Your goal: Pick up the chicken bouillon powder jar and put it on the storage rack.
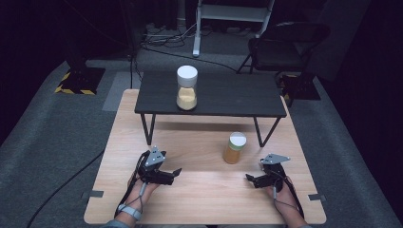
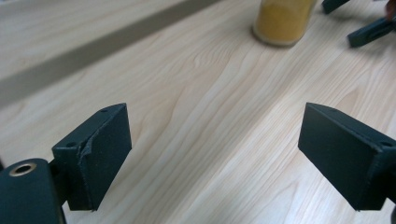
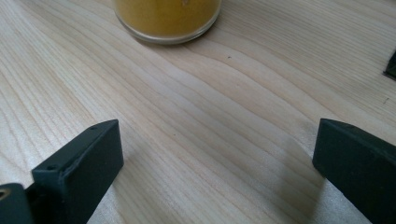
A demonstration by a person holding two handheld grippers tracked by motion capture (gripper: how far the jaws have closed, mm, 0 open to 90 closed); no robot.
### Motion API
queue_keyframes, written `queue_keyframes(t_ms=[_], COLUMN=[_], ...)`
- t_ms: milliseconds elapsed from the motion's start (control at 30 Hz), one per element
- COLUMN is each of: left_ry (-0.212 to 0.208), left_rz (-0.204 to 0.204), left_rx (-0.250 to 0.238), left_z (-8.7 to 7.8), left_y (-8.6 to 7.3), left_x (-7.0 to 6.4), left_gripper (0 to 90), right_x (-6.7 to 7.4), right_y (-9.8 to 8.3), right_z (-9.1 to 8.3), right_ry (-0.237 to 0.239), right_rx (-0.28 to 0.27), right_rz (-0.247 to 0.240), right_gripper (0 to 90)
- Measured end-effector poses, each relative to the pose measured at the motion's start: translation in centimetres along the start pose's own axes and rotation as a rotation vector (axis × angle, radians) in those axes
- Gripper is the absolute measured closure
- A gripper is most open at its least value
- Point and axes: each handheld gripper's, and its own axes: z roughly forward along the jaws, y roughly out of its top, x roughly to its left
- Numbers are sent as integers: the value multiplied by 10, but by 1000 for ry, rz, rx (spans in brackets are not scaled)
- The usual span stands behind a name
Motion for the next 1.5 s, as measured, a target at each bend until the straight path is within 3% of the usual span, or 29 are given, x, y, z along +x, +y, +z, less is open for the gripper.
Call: queue_keyframes(t_ms=[100,200,333,433,533,633,1133,1500], left_ry=[11,5,25,48,82,119,130,131], left_rz=[-32,-102,-118,-104,-85,-45,-44,-46], left_rx=[13,18,53,90,167,200,220,220], left_z=[1,3,6,11,18,21,24,24], left_y=[-9,-18,-20,-19,-10,-6,-3,-3], left_x=[3,8,8,5,-1,-9,-11,-12], left_gripper=[93,93,90,88,90,78,5,3], right_x=[0,0,0,0,0,0,0,0], right_y=[0,0,0,0,0,0,0,0], right_z=[0,0,0,0,0,0,0,0], right_ry=[0,0,0,0,0,0,0,0], right_rx=[0,0,0,0,0,1,1,1], right_rz=[0,0,0,0,0,0,0,0], right_gripper=[14,14,14,14,14,14,14,13])
